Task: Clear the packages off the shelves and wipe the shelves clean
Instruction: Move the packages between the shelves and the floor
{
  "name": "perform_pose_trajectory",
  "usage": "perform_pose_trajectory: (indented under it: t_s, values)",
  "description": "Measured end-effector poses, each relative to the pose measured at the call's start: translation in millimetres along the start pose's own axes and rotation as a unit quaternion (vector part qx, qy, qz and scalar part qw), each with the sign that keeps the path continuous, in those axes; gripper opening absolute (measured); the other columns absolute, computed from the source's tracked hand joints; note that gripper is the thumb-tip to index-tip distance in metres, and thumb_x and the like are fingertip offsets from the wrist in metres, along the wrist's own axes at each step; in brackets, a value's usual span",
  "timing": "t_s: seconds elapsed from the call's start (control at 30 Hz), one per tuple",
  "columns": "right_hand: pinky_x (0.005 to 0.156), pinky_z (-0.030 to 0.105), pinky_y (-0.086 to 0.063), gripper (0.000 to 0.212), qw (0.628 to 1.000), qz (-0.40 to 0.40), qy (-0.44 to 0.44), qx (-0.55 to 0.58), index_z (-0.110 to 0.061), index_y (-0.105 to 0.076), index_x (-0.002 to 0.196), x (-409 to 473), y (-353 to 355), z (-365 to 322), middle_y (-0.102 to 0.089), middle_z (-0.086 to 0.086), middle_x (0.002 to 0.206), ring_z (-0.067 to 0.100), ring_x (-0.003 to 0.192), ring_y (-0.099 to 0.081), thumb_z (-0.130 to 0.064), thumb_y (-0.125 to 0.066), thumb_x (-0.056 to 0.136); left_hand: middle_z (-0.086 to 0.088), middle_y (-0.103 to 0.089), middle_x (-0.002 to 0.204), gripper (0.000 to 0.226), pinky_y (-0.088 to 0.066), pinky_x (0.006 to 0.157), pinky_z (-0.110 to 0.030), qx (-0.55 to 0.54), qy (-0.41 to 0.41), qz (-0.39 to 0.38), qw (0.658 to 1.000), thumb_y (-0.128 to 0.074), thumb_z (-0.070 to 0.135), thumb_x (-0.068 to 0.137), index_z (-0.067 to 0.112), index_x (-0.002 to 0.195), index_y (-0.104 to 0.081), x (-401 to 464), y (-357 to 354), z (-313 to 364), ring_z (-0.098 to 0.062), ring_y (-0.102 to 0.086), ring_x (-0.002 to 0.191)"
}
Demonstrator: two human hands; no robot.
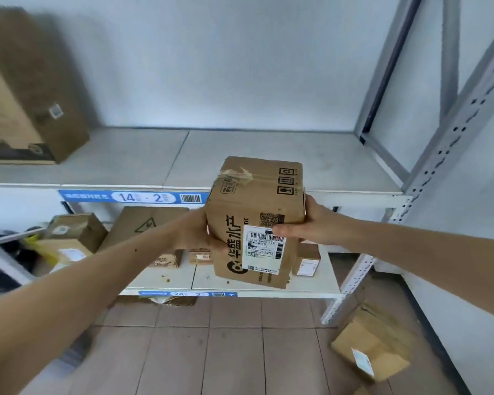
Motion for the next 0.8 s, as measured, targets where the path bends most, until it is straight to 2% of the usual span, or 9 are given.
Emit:
perform_pose_trajectory:
  t_s: [0.1,0.17,0.33,0.43,0.53,0.6,0.7,0.73,0.8]
  values:
    - [0.091,0.036,-0.058,0.112,1.000,-0.005,0.020,-0.007,-0.028,-0.031,0.147,22,-12,-45,-0.061,-0.008,0.132,0.011,0.117,-0.063,-0.064,-0.087,0.057,0.025,-0.058,0.095,0.061,-0.047,0.093,-0.030,0.003,0.009,0.025,1.000,-0.090,0.023,0.066,0.034,0.111,-0.051,-19,50,-16,0.001,-0.056,0.088]
    - [0.084,0.035,-0.060,0.111,0.999,-0.009,0.034,-0.003,-0.027,-0.033,0.146,40,-24,-76,-0.065,-0.006,0.128,0.011,0.111,-0.067,-0.064,-0.087,0.056,0.021,-0.061,0.101,0.069,-0.048,0.095,-0.032,0.015,0.005,0.049,0.999,-0.091,0.026,0.064,0.031,0.120,-0.052,-28,86,-31,-0.007,-0.059,0.098]
    - [0.072,0.021,-0.058,0.094,0.999,-0.012,0.052,0.000,-0.027,-0.032,0.145,86,-60,-147,-0.067,-0.007,0.123,0.007,0.104,-0.068,-0.050,-0.082,0.069,0.012,-0.062,0.118,0.079,-0.045,0.102,-0.036,0.035,0.004,0.072,0.997,-0.091,0.027,0.064,0.024,0.132,-0.052,-43,164,-82,-0.015,-0.057,0.113]
    - [0.070,0.020,-0.057,0.062,0.998,-0.015,0.058,-0.005,-0.030,-0.044,0.133,112,-82,-178,-0.072,-0.006,0.115,0.006,0.101,-0.070,-0.035,-0.078,0.081,0.017,-0.062,0.111,0.076,-0.045,0.098,-0.030,0.036,0.000,0.077,0.996,-0.092,0.027,0.063,0.025,0.130,-0.055,-48,202,-109,-0.013,-0.058,0.112]
    - [0.062,0.013,-0.054,0.035,0.997,-0.016,0.069,-0.006,-0.038,-0.047,0.107,139,-103,-208,-0.072,-0.016,0.097,-0.009,0.083,-0.069,-0.022,-0.072,0.089,0.021,-0.060,0.107,0.079,-0.041,0.094,-0.026,0.039,0.004,0.088,0.995,-0.092,0.029,0.062,0.026,0.131,-0.054,-48,238,-143,-0.010,-0.057,0.109]
    - [0.059,0.012,-0.051,0.039,0.997,-0.015,0.073,-0.008,-0.037,-0.045,0.112,161,-114,-223,-0.071,-0.015,0.097,-0.010,0.079,-0.068,-0.028,-0.073,0.087,0.016,-0.061,0.110,0.080,-0.042,0.096,-0.028,0.040,0.012,0.092,0.995,-0.093,0.030,0.060,0.024,0.130,-0.055,-45,257,-165,-0.012,-0.058,0.110]
    - [0.073,0.025,-0.052,0.093,0.998,-0.016,0.054,-0.020,-0.030,-0.032,0.141,200,-125,-237,-0.070,-0.011,0.115,0.005,0.098,-0.068,-0.057,-0.083,0.068,0.012,-0.067,0.115,0.090,-0.047,0.102,-0.036,0.027,0.026,0.099,0.994,-0.090,0.046,0.046,0.023,0.127,-0.058,-38,281,-190,-0.014,-0.062,0.111]
    - [0.075,0.028,-0.051,0.098,0.998,-0.016,0.049,-0.026,-0.030,-0.030,0.143,214,-127,-243,-0.068,-0.012,0.118,0.008,0.101,-0.067,-0.059,-0.083,0.066,0.010,-0.068,0.116,0.094,-0.048,0.102,-0.039,0.022,0.030,0.103,0.994,-0.089,0.048,0.043,0.022,0.128,-0.058,-34,290,-199,-0.015,-0.062,0.111]
    - [0.072,0.025,-0.050,0.082,0.998,-0.014,0.058,-0.036,-0.032,-0.033,0.140,236,-128,-256,-0.068,-0.012,0.116,0.007,0.101,-0.064,-0.050,-0.080,0.076,0.009,-0.069,0.114,0.086,-0.048,0.102,-0.039,0.015,0.037,0.120,0.992,-0.093,0.038,0.049,0.020,0.127,-0.060,-24,305,-212,-0.015,-0.062,0.110]
Point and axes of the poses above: each hand's wrist, its own x-axis towards the middle knuckle, its own y-axis out of the back of the hand, z = x × y, the point moved 7 cm from there along x, towards the middle knuckle
